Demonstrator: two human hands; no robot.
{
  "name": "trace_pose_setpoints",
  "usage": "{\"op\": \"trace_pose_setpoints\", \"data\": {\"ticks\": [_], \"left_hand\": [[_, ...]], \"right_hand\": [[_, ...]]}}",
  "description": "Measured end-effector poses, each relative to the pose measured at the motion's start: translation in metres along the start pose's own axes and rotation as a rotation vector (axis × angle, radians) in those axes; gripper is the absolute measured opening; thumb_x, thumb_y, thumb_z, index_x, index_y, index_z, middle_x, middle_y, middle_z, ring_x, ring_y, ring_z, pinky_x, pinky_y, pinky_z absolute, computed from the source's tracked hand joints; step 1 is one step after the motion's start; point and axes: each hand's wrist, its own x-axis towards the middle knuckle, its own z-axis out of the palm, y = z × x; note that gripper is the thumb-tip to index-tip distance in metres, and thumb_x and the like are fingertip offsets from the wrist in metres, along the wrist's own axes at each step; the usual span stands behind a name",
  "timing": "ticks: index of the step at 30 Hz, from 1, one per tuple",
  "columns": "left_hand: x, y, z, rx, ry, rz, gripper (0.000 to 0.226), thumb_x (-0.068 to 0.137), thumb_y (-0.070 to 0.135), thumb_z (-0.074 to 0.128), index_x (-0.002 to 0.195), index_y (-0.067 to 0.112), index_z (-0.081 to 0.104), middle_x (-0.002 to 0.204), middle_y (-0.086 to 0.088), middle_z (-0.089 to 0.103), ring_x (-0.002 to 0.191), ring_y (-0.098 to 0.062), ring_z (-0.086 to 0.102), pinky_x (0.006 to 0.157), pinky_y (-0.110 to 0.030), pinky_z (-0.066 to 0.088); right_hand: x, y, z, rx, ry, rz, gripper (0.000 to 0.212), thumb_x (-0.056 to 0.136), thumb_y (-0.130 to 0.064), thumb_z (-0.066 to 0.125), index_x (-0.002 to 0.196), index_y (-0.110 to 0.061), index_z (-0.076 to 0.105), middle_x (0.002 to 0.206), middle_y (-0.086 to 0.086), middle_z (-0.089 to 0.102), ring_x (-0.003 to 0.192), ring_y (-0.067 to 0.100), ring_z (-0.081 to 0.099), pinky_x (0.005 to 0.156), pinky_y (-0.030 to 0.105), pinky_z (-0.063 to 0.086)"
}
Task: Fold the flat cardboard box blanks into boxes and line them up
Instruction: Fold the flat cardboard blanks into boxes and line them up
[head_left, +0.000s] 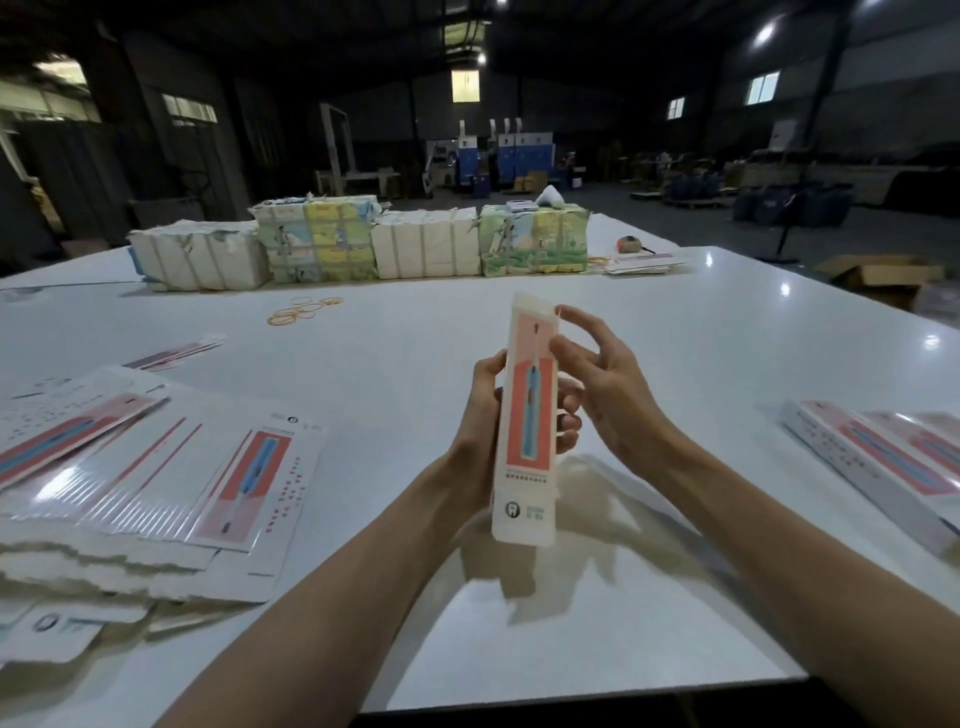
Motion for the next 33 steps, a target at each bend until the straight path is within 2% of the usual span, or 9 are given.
{"op": "trace_pose_setpoints", "data": {"ticks": [5, 8, 11, 13, 17, 20, 23, 27, 33], "left_hand": [[0.008, -0.007, 0.002, 0.277, 0.207, 0.251, 0.041, 0.112, 0.052, 0.039, 0.15, 0.037, 0.034, 0.11, -0.011, 0.078, 0.09, -0.041, 0.078, 0.071, -0.044, 0.065], [0.008, -0.008, -0.002, 0.44, 0.248, 0.432, 0.038, 0.113, 0.05, 0.038, 0.146, 0.065, 0.029, 0.137, -0.004, 0.067, 0.101, -0.035, 0.078, 0.077, -0.05, 0.066], [0.005, -0.006, 0.004, 0.425, 0.142, 0.429, 0.048, 0.107, 0.06, 0.037, 0.155, 0.06, 0.029, 0.153, -0.004, 0.056, 0.112, -0.035, 0.075, 0.085, -0.056, 0.064], [0.004, -0.005, 0.008, 0.472, 0.117, 0.431, 0.068, 0.101, 0.053, 0.057, 0.158, 0.061, 0.019, 0.158, -0.004, 0.048, 0.112, -0.029, 0.075, 0.082, -0.049, 0.065], [0.003, -0.009, 0.006, 0.626, 0.12, 0.473, 0.11, 0.087, 0.022, 0.082, 0.157, 0.064, 0.009, 0.152, 0.002, 0.047, 0.107, -0.019, 0.076, 0.078, -0.036, 0.066], [0.002, -0.009, 0.006, 0.565, 0.144, 0.447, 0.105, 0.089, 0.012, 0.082, 0.155, 0.06, 0.016, 0.145, -0.003, 0.054, 0.106, -0.024, 0.076, 0.079, -0.044, 0.067], [0.001, -0.009, 0.005, 0.598, 0.21, 0.411, 0.091, 0.087, 0.019, 0.08, 0.147, 0.053, 0.022, 0.126, -0.002, 0.062, 0.093, -0.019, 0.078, 0.066, -0.03, 0.064], [0.002, -0.01, 0.003, 0.492, 0.194, 0.306, 0.086, 0.087, 0.007, 0.076, 0.14, 0.05, 0.024, 0.116, -0.013, 0.065, 0.078, -0.033, 0.08, 0.063, -0.034, 0.064], [0.004, -0.013, 0.009, 0.613, 0.191, 0.249, 0.086, 0.09, 0.009, 0.08, 0.14, 0.048, 0.023, 0.124, -0.01, 0.057, 0.083, -0.031, 0.08, 0.066, -0.032, 0.065]], "right_hand": [[-0.001, -0.002, -0.003, -0.13, 0.087, -0.056, 0.05, 0.102, -0.045, 0.064, 0.146, -0.037, 0.041, 0.113, -0.01, 0.079, 0.106, 0.016, 0.076, 0.087, 0.032, 0.057], [-0.001, -0.003, -0.004, -0.173, 0.087, -0.09, 0.047, 0.101, -0.043, 0.064, 0.144, -0.034, 0.047, 0.114, -0.012, 0.078, 0.104, 0.014, 0.076, 0.082, 0.022, 0.056], [-0.001, -0.007, -0.003, -0.179, 0.087, -0.103, 0.045, 0.102, -0.039, 0.064, 0.144, -0.03, 0.051, 0.112, -0.011, 0.079, 0.102, 0.016, 0.076, 0.078, 0.017, 0.059], [-0.001, -0.009, -0.003, -0.19, 0.085, -0.103, 0.047, 0.102, -0.037, 0.064, 0.146, -0.03, 0.052, 0.112, -0.015, 0.078, 0.103, 0.013, 0.076, 0.081, 0.018, 0.06], [-0.002, -0.008, -0.004, -0.212, 0.024, -0.102, 0.056, 0.1, -0.036, 0.068, 0.151, -0.036, 0.046, 0.117, -0.012, 0.075, 0.107, 0.012, 0.075, 0.079, 0.027, 0.064], [-0.003, -0.005, -0.002, -0.245, -0.022, -0.122, 0.057, 0.096, -0.036, 0.074, 0.146, -0.039, 0.047, 0.115, 0.001, 0.071, 0.102, 0.019, 0.076, 0.074, 0.033, 0.065], [-0.001, -0.001, -0.001, -0.27, -0.056, -0.112, 0.045, 0.096, -0.036, 0.075, 0.136, -0.033, 0.054, 0.11, 0.005, 0.071, 0.097, 0.025, 0.077, 0.079, 0.038, 0.066], [0.001, 0.006, -0.004, -0.249, -0.107, -0.055, 0.031, 0.099, -0.038, 0.071, 0.125, -0.024, 0.061, 0.105, 0.002, 0.074, 0.1, 0.023, 0.076, 0.084, 0.035, 0.064], [0.007, 0.012, -0.011, -0.05, 0.146, 0.064, 0.028, 0.109, -0.042, 0.049, 0.126, -0.021, 0.059, 0.096, 0.0, 0.078, 0.099, 0.024, 0.076, 0.083, 0.03, 0.062]]}}
